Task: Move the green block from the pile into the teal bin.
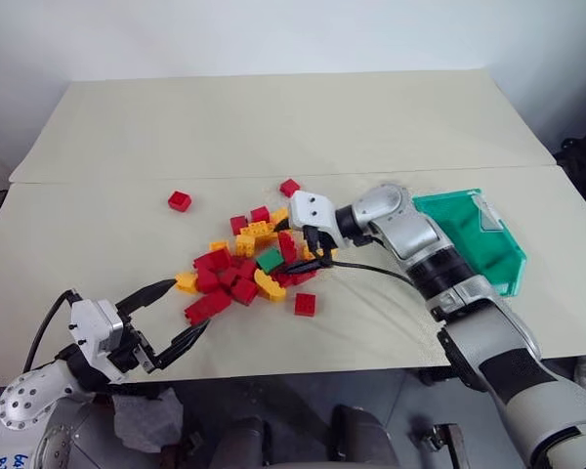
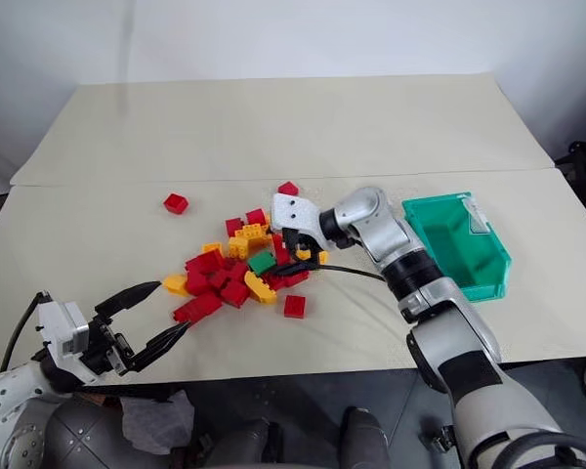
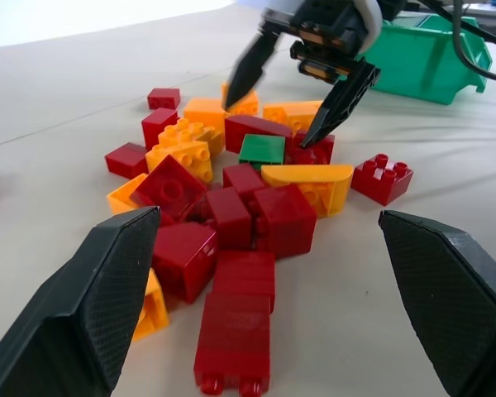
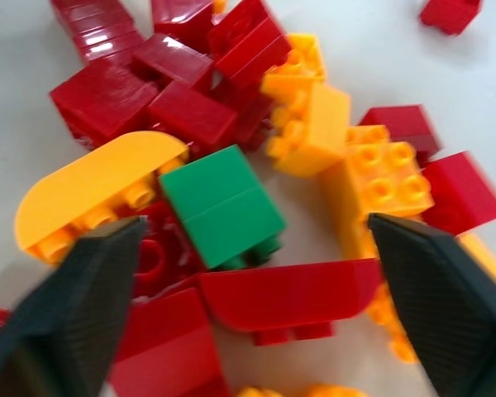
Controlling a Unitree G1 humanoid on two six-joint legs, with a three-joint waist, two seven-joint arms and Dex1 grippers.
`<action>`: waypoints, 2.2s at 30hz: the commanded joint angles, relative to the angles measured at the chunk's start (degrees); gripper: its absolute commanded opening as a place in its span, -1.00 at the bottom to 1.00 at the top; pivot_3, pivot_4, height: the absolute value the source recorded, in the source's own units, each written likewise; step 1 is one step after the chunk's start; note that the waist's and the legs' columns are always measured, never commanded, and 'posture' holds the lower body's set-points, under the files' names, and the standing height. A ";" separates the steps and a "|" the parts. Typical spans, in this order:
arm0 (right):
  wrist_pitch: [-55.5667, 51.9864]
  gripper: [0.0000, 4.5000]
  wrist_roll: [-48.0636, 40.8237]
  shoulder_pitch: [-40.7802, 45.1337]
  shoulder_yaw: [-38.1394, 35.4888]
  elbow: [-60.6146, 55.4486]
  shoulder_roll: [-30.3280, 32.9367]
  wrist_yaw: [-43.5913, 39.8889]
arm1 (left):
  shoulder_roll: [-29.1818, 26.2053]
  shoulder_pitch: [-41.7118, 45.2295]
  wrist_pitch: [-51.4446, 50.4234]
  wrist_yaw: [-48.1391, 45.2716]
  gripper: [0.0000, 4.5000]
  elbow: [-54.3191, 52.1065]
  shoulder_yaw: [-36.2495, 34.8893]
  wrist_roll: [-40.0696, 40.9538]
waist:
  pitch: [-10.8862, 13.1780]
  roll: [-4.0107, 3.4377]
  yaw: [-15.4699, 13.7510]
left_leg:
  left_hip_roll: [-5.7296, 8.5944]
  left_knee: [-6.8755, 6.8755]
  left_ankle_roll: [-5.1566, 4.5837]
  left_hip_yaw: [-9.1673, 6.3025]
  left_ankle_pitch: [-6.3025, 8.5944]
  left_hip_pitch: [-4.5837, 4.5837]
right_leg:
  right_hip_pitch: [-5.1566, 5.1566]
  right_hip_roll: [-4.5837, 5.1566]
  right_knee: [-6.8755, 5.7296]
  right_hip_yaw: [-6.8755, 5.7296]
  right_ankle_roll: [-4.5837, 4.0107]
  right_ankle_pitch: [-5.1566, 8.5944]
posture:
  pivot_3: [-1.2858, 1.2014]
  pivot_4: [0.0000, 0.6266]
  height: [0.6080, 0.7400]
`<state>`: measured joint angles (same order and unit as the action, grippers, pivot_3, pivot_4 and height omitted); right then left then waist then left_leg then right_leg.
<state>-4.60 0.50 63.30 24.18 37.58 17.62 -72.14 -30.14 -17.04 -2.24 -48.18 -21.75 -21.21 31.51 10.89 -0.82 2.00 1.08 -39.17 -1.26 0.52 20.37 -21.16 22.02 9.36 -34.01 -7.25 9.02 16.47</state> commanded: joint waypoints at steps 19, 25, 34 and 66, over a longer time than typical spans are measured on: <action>5.83 -0.08 4.74 9.37 -1.20 18.73 -6.82 -5.83 | 0.82 -0.85 1.82 1.21 1.00 -1.77 0.13 -0.57 | 0.00 0.00 -0.03 | -0.06 0.00 0.01 -0.01 0.00 -0.01 | 0.04 0.02 -0.06 0.08 0.00 0.00 | 0.03 -0.52 1.00; 5.84 -0.35 4.38 9.07 -1.93 18.18 -6.86 -7.31 | 0.75 -1.06 2.02 1.41 1.00 -1.79 0.09 -0.72 | 0.00 -0.01 0.04 | -0.08 0.00 0.01 0.03 0.00 -0.02 | 0.10 0.02 -0.09 0.12 0.00 0.00 | 0.03 -0.52 1.00; 6.54 -0.35 -7.08 4.91 -13.28 7.69 -2.83 -11.56 | 0.47 -0.14 1.36 1.48 1.00 -2.72 0.90 -0.02 | 0.00 0.00 -0.35 | -0.14 0.00 0.01 0.05 0.00 -0.06 | 0.14 0.03 -0.10 0.15 0.00 0.00 | 0.03 -0.52 1.00; -11.37 0.68 -20.87 -46.66 -51.00 -26.51 37.56 9.24 | -1.31 23.58 -0.67 -9.47 1.00 11.18 14.01 -1.15 | 0.01 0.01 -2.20 | -0.13 -0.08 -0.21 1.33 -0.11 0.31 | -0.12 0.10 0.11 0.67 -0.02 -0.04 | 0.03 -0.52 1.00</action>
<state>-17.34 -19.10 15.67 -25.18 11.70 52.88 -62.41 -31.20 6.21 -3.97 -57.52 -10.32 -6.68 30.83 10.89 -0.80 -0.19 0.95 -39.25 -1.47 1.85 20.26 -20.85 21.91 9.46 -33.89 -6.58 9.00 16.43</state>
